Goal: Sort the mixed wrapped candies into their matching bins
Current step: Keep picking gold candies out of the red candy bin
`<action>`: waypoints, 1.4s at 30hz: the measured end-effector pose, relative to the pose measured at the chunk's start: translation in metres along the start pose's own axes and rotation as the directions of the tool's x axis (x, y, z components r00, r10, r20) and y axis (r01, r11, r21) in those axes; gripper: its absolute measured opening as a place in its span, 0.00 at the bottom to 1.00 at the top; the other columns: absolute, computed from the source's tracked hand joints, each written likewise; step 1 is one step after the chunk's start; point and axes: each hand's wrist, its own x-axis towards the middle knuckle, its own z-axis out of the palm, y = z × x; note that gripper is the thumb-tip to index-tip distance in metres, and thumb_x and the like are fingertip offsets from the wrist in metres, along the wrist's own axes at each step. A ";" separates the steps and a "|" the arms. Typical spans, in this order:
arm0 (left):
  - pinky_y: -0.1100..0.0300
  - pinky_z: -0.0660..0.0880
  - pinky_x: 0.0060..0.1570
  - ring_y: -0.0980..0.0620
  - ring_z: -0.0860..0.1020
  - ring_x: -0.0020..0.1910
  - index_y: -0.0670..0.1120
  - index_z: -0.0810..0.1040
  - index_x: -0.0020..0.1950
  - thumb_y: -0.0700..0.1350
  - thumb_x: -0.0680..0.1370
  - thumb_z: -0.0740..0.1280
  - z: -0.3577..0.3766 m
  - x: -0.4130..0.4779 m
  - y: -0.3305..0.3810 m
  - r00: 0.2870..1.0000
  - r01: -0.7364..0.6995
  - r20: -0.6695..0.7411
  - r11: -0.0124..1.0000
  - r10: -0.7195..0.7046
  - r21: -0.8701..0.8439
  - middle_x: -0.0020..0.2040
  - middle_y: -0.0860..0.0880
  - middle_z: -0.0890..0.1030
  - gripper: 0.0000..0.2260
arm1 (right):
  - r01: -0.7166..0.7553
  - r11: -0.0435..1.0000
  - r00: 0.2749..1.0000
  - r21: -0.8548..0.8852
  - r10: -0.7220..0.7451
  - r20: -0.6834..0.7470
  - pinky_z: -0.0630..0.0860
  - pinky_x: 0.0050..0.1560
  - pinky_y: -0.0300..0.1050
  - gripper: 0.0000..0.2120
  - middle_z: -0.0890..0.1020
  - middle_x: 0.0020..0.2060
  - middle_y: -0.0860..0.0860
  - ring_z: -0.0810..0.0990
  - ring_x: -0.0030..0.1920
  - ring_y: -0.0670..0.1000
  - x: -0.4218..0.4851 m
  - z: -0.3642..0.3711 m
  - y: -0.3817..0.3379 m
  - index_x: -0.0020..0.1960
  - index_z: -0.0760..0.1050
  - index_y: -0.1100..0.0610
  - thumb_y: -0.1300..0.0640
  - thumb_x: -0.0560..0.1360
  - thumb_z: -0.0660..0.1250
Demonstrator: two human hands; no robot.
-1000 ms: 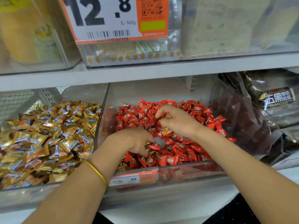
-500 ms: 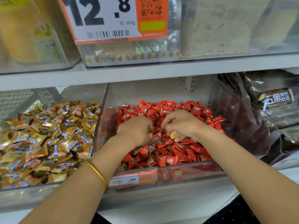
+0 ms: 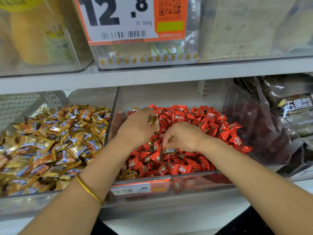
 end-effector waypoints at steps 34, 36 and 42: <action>0.42 0.67 0.66 0.41 0.59 0.73 0.63 0.48 0.74 0.44 0.64 0.72 -0.111 -0.066 -0.108 0.948 0.148 -0.232 0.945 -0.220 -0.292 0.76 0.51 0.55 0.48 | -0.030 0.527 0.996 0.849 -0.053 0.069 0.72 0.54 0.46 0.22 0.70 0.67 0.47 0.71 0.62 0.48 0.046 -0.040 -0.204 0.69 0.68 0.50 0.47 0.77 0.63; 0.48 0.55 0.73 0.49 0.47 0.77 0.58 0.43 0.76 0.33 0.70 0.68 -0.113 -0.074 -0.105 0.962 0.143 -0.189 0.955 -0.196 -0.261 0.77 0.54 0.49 0.47 | -0.070 0.462 0.994 0.884 -0.037 0.098 0.71 0.63 0.53 0.23 0.63 0.73 0.52 0.64 0.70 0.54 0.050 -0.039 -0.202 0.73 0.62 0.53 0.50 0.79 0.61; 0.53 0.59 0.72 0.51 0.58 0.74 0.51 0.64 0.72 0.29 0.75 0.59 -0.105 -0.077 -0.096 0.935 -0.038 -0.355 0.991 -0.011 -0.131 0.73 0.50 0.62 0.29 | 0.085 0.338 0.980 0.937 0.140 -0.139 0.75 0.58 0.42 0.15 0.74 0.63 0.64 0.76 0.62 0.58 0.022 -0.037 -0.139 0.63 0.70 0.72 0.71 0.77 0.60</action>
